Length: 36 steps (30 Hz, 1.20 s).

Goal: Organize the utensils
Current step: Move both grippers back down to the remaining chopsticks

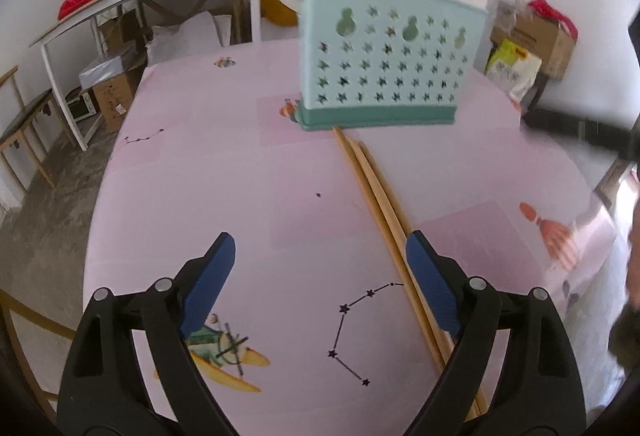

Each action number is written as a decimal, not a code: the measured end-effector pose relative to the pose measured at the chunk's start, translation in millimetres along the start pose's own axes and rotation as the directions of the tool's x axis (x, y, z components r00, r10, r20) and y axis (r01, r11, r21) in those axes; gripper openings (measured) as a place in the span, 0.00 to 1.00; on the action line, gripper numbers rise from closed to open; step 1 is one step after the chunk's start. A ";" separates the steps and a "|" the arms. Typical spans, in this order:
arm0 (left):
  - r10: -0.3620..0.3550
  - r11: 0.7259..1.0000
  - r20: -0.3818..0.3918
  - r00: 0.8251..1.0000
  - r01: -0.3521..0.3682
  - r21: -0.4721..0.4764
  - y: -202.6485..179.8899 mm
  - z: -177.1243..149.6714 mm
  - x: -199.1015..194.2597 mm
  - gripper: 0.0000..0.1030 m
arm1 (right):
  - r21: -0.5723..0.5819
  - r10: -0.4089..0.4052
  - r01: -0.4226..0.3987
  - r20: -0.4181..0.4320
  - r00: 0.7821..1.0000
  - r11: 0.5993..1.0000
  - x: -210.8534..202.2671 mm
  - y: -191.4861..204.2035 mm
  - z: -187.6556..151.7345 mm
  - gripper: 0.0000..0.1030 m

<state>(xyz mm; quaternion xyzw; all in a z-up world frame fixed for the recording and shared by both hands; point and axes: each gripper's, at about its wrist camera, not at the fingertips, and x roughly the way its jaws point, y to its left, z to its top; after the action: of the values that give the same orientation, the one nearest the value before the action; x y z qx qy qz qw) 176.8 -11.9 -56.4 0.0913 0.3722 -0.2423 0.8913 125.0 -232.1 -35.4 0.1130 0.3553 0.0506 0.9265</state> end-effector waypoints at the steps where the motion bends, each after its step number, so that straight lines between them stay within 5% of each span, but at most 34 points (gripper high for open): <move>1: 0.003 1.000 -0.010 1.000 -0.003 0.010 -2.6 -0.3 3.1 0.81 | 0.017 0.005 -0.005 -0.020 1.000 1.000 4.9 0.2 -9.9 0.48; 9: 0.028 0.998 -0.056 0.998 -0.025 0.060 -15.9 -2.5 17.8 0.81 | 0.087 0.057 -0.052 -0.056 0.997 0.995 15.2 -2.4 -33.0 0.48; 21: 0.087 0.996 -0.096 0.992 -0.089 -0.015 11.7 -5.8 19.0 0.81 | 0.091 0.091 -0.085 -0.065 0.994 0.992 20.9 -0.7 -37.8 0.48; 25: 0.070 0.997 -0.096 0.993 -0.073 -0.025 18.1 -5.5 19.3 0.66 | 0.095 0.094 -0.087 -0.065 0.993 0.992 21.4 0.1 -37.5 0.48; 33: 0.057 0.998 -0.098 0.994 -0.055 0.026 13.0 -4.2 15.0 0.15 | 0.091 0.099 -0.091 -0.080 0.992 0.992 25.5 5.4 -40.5 0.48; 36: 0.070 0.997 -0.108 0.992 -0.066 0.038 9.4 -7.4 10.0 0.05 | 0.080 0.098 -0.091 -0.083 0.992 0.993 27.3 9.0 -39.3 0.48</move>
<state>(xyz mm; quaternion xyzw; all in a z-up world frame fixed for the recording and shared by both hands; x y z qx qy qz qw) 183.0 -4.8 -68.9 0.1324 0.4128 -0.2130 0.8756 118.7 -211.8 -79.2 0.1626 0.3912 0.0857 0.9018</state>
